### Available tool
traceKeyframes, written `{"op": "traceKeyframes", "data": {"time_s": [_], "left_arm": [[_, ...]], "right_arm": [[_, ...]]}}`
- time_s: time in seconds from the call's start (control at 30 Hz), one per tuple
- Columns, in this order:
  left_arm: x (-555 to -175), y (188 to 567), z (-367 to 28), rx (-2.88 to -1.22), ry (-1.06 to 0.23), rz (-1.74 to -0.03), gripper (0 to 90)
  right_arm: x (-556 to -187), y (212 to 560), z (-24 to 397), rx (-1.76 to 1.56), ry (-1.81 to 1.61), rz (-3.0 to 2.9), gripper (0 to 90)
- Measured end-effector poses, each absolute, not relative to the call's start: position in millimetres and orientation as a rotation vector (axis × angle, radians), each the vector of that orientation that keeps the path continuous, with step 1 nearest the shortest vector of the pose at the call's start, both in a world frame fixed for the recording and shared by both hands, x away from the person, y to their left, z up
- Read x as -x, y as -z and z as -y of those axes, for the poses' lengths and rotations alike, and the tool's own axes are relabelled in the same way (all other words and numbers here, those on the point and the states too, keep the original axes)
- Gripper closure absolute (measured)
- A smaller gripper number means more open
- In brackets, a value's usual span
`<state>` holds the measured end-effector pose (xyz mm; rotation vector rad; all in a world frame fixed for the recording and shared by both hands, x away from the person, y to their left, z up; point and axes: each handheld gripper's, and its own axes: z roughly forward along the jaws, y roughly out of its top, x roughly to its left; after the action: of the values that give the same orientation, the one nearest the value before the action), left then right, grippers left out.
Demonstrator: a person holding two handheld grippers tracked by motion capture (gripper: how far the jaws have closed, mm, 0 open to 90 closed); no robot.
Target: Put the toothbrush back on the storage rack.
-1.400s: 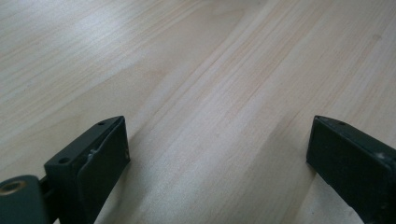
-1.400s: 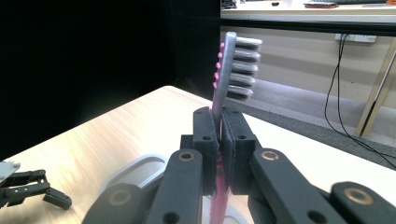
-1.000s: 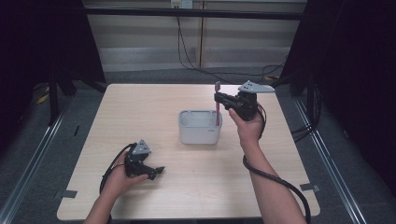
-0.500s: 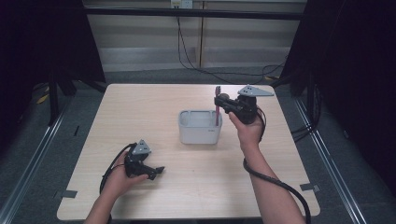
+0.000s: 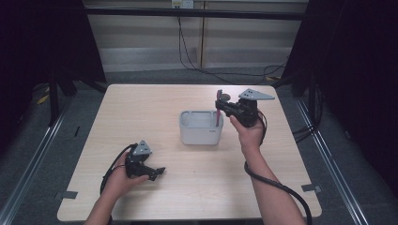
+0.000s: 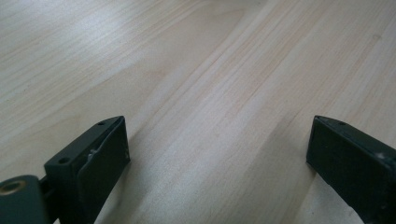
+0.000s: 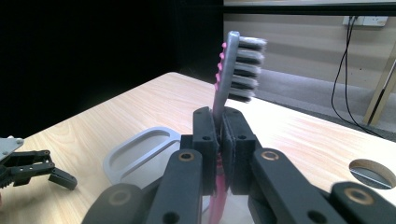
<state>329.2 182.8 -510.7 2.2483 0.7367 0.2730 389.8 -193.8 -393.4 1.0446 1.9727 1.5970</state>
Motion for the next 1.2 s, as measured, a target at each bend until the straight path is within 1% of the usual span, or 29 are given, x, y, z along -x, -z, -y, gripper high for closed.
{"op": "traceKeyframes", "data": {"time_s": [1.2], "left_arm": [[-329,511,-183,-2.248,-0.273,-0.737,5.4]], "right_arm": [[-383,410,197,-1.069,-1.593,-1.977,85.2]]}}
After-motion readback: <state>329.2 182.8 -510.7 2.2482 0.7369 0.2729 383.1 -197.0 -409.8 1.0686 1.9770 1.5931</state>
